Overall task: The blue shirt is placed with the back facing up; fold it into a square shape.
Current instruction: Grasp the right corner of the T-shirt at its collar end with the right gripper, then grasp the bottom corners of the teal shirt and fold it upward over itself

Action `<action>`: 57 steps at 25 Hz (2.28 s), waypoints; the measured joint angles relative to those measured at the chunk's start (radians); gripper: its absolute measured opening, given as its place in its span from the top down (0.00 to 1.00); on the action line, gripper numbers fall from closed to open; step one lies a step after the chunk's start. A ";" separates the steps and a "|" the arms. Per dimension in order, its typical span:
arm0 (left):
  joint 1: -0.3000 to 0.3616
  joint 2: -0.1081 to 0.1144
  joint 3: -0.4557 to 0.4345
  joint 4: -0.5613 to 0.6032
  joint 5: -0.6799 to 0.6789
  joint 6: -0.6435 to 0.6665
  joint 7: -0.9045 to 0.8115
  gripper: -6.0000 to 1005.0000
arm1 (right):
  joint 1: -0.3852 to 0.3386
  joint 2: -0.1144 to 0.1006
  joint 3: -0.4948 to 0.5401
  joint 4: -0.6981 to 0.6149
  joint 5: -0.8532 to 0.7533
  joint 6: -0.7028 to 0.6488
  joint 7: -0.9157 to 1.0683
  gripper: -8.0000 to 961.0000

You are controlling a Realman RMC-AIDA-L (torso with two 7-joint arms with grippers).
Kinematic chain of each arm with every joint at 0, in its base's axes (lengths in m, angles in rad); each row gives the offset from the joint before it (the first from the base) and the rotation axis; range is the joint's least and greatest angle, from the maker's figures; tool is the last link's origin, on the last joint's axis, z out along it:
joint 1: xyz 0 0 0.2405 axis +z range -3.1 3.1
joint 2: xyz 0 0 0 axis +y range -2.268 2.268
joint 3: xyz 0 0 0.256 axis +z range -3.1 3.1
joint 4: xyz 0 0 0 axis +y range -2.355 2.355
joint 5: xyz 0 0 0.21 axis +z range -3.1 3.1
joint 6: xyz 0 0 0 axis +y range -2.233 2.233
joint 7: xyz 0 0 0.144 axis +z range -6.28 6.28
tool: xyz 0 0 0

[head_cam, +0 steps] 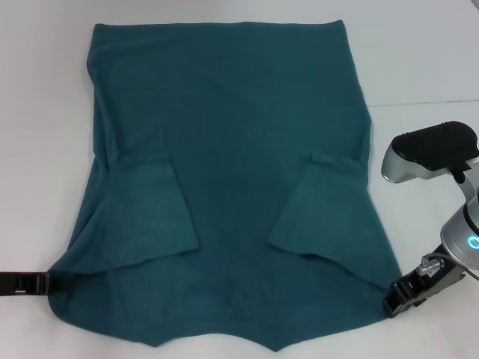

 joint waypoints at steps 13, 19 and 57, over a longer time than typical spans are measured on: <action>-0.003 0.000 -0.002 0.000 0.000 0.000 0.000 0.99 | 0.009 0.002 -0.036 -0.003 0.001 0.002 -0.001 0.59; -0.003 0.000 -0.003 0.000 0.000 0.000 0.000 0.99 | 0.009 0.001 -0.033 -0.004 0.002 0.014 -0.010 0.82; 0.011 0.029 -0.067 0.110 0.190 0.465 -0.115 0.99 | 0.045 -0.011 0.022 -0.078 0.083 -0.410 -0.387 0.95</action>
